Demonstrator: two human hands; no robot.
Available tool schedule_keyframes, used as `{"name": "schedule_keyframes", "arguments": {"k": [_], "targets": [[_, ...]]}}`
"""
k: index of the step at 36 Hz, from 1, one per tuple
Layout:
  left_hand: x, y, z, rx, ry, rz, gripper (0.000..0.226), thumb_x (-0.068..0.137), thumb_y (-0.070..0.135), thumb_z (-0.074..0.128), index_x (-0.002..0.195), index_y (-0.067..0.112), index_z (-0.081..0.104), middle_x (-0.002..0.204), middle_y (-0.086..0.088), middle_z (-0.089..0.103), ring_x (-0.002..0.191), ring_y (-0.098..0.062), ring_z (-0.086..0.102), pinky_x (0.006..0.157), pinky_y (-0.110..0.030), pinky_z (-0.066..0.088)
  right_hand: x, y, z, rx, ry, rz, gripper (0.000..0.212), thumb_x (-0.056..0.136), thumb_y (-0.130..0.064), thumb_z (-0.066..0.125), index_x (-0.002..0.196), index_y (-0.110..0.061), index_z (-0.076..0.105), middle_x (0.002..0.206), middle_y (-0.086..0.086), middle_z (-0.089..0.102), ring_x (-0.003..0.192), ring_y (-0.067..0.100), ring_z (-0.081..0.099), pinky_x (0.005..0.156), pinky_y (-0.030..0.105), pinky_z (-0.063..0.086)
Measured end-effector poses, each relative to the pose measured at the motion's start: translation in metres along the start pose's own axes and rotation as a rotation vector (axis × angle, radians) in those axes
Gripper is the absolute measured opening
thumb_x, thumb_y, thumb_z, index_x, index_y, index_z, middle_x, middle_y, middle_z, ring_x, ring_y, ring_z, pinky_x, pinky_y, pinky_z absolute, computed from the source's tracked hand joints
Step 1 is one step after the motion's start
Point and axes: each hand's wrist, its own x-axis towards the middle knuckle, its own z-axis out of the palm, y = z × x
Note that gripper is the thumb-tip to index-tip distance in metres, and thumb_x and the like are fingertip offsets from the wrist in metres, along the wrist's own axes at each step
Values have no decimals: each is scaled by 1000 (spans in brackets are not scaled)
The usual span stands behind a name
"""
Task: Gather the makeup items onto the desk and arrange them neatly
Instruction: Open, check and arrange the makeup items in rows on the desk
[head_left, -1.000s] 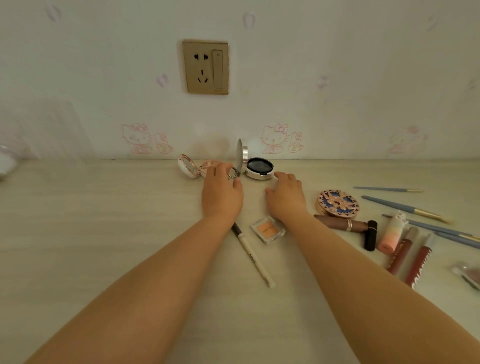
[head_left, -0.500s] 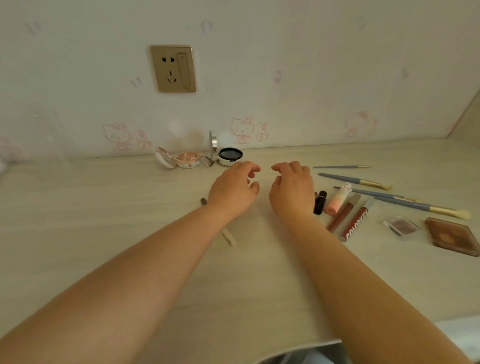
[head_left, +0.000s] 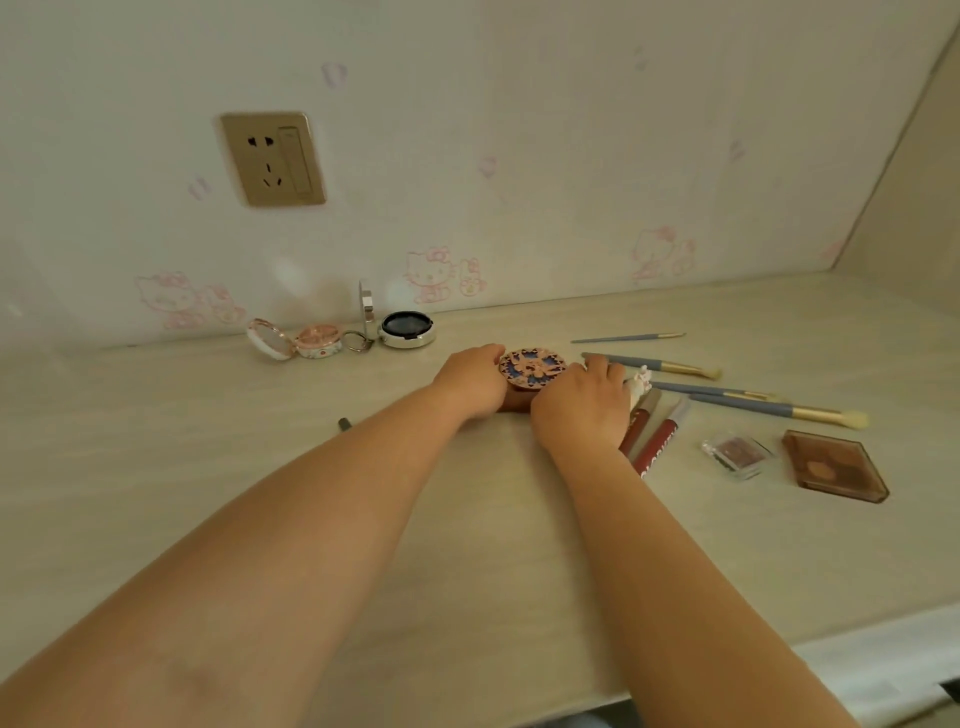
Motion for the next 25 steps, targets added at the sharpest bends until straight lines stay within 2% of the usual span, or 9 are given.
{"name": "schedule_keyframes", "arguments": {"k": [3, 5, 7, 11, 14, 17, 21, 23, 25], "targets": [[4, 3, 1, -24, -58, -10, 51, 93, 11, 47, 142, 12, 35, 147, -9, 38, 133, -25, 37, 105, -26, 29, 3, 0, 1, -9, -37, 16, 40, 90, -21, 36, 121, -5, 56, 134, 12, 44, 124, 30, 34, 105, 36, 24], [8, 2, 1, -70, -54, -15, 36, 88, 11, 54, 124, 11, 53, 131, -12, 55, 121, -29, 49, 99, -31, 39, 5, 0, 0, 4, -54, 20, 41, 92, -23, 35, 122, -4, 55, 134, 12, 45, 123, 30, 35, 104, 36, 25], [9, 1, 0, -113, -35, -11, 18, 83, 9, 57, 101, 8, 59, 113, -14, 63, 109, -33, 56, 90, -38, 48, 7, 0, -2, 38, -61, 22, 41, 93, -24, 35, 125, -4, 52, 135, 11, 44, 124, 29, 34, 104, 36, 25], [5, 5, -5, -161, 8, 2, 14, 80, 7, 54, 93, 5, 58, 103, -17, 65, 102, -34, 58, 78, -33, 45, 7, -2, -4, 134, -26, 14, 40, 93, -21, 37, 127, -3, 49, 136, 11, 44, 125, 29, 33, 103, 37, 26], [0, 9, -9, -204, 6, 17, 39, 70, 16, 67, 107, 7, 60, 110, -12, 65, 106, -31, 59, 90, -42, 48, 6, -4, -4, 217, 38, -9, 40, 92, -18, 38, 128, -4, 49, 138, 10, 43, 127, 29, 31, 103, 38, 26], [-6, 11, -14, -248, 83, 32, 54, 65, 16, 78, 115, 11, 58, 118, -7, 63, 108, -27, 59, 93, -39, 47, 8, -6, -4, 354, 103, -71, 42, 91, -16, 40, 132, -7, 47, 142, 7, 40, 129, 27, 29, 105, 36, 24], [-18, 6, -27, -311, 188, 94, 62, 67, 19, 82, 123, 13, 55, 112, 1, 59, 103, -17, 57, 85, -23, 43, 5, -10, -6, 524, 176, -199, 51, 88, -9, 43, 138, -12, 41, 143, 5, 40, 130, 24, 28, 105, 30, 23], [-25, -1, -34, -350, 208, 92, 64, 69, 24, 82, 125, 12, 53, 105, 4, 55, 98, -14, 55, 83, -23, 42, 1, -13, -9, 623, 130, -268, 59, 84, -3, 45, 141, -16, 36, 144, 2, 36, 132, 22, 25, 104, 25, 23], [-32, -12, -41, -377, 223, 55, 69, 68, 33, 81, 128, 15, 50, 107, 6, 55, 95, -8, 52, 79, -19, 39, -4, -18, -11, 710, 41, -326, 67, 82, 1, 47, 143, -22, 31, 146, -2, 32, 133, 18, 22, 101, 21, 23]]}}
